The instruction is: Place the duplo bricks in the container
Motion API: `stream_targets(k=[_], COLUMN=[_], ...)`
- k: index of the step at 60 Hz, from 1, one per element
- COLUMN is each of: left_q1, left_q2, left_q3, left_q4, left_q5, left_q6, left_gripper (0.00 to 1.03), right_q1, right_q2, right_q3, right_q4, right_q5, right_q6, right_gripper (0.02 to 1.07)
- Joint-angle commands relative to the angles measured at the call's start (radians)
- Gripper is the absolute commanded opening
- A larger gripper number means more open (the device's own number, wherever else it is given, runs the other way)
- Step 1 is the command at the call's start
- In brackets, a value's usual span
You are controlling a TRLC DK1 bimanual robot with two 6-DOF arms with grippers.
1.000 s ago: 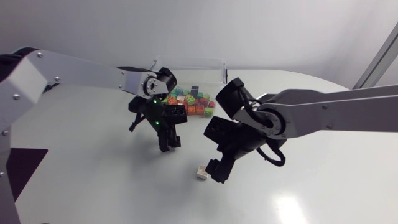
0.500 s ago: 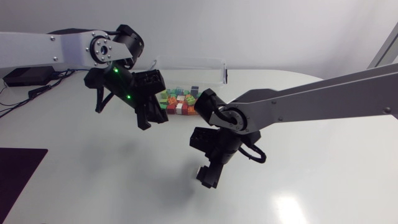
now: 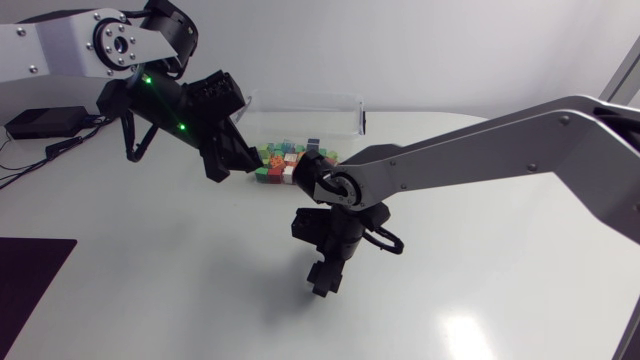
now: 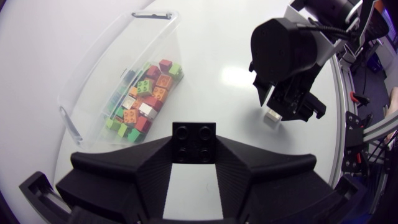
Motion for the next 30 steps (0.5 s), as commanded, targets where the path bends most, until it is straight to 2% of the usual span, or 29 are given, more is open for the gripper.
stream_targets(k=[1, 7, 9, 30], left_q1=[0.021, 0.043, 0.044, 0.035], left_q2=[-0.019, -0.016, -0.014, 0.088], left_q3=[0.043, 0.067, 0.072, 0.187], left_q4=[0.0, 0.044, 0.052, 0.285], left_q5=[0.028, 0.05, 0.053, 0.073], left_q6=[-0.031, -0.083, -0.094, -0.361], left_gripper=[0.19, 0.19, 0.19, 0.19], right_q1=[-0.003, -0.006, -0.006, -0.049], right_q2=[0.037, 0.056, 0.057, -0.117], right_q3=[0.019, 0.028, 0.03, 0.092], right_q4=[-0.022, -0.033, -0.037, -0.132], right_q5=[0.005, 0.002, 0.001, -0.013], right_q6=[-0.023, -0.024, -0.024, -0.009], right_gripper=[0.56, 0.33, 0.3, 0.28])
